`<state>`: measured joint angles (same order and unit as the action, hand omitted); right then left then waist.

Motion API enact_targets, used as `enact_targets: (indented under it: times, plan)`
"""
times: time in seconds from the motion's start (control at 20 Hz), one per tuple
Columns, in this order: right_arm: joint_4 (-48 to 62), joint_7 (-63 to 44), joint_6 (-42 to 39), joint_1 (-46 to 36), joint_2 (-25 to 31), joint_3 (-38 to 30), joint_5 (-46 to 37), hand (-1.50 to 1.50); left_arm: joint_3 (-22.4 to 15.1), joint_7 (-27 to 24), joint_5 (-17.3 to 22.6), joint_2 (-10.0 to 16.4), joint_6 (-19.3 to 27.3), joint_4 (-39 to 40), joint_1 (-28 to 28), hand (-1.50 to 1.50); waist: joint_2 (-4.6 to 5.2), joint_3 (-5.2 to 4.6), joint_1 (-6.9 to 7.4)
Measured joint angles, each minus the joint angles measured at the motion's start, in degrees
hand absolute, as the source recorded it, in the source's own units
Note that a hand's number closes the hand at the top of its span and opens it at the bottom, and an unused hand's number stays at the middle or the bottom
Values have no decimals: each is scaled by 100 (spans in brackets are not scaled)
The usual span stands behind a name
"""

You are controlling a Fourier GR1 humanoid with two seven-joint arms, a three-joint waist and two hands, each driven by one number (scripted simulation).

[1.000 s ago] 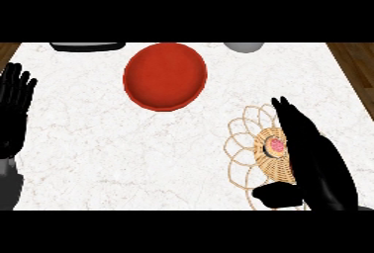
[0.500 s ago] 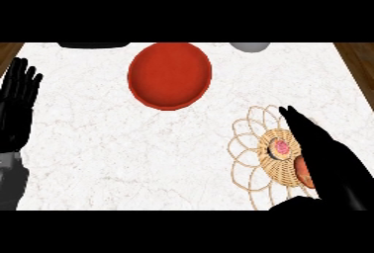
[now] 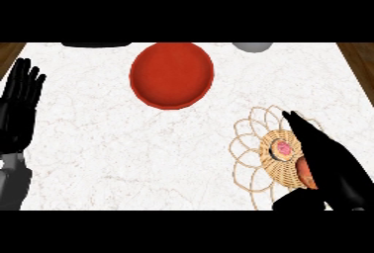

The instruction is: Pick the cupcake from the placemat and place it in the bowl

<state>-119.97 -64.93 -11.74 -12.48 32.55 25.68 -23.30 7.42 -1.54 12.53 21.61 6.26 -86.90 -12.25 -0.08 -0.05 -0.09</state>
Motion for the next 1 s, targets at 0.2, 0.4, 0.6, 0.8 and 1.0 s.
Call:
enact_targets:
  times: [0.2,0.4,0.6,0.8,1.0]
  plan:
    - [260,212,1,208,-38,-176,-122,-150,48,77,28,8,-64,-90,-1,0,2,2,3]
    - [607,500,19,397,-186,-227,-398,-150,143,-14,22,17,-185,149,-116,0,8,3,-1]
    - [784,659,-25,494,-375,-345,-604,-150,158,-45,-89,-59,-189,194,-128,0,7,5,1]
    - [935,941,-178,505,-557,-557,-734,-150,253,-25,-124,-84,-279,217,-168,0,7,5,6]
    - [1216,1127,-356,376,-817,-679,-939,-150,270,43,-209,-181,-276,95,-111,0,7,5,14]
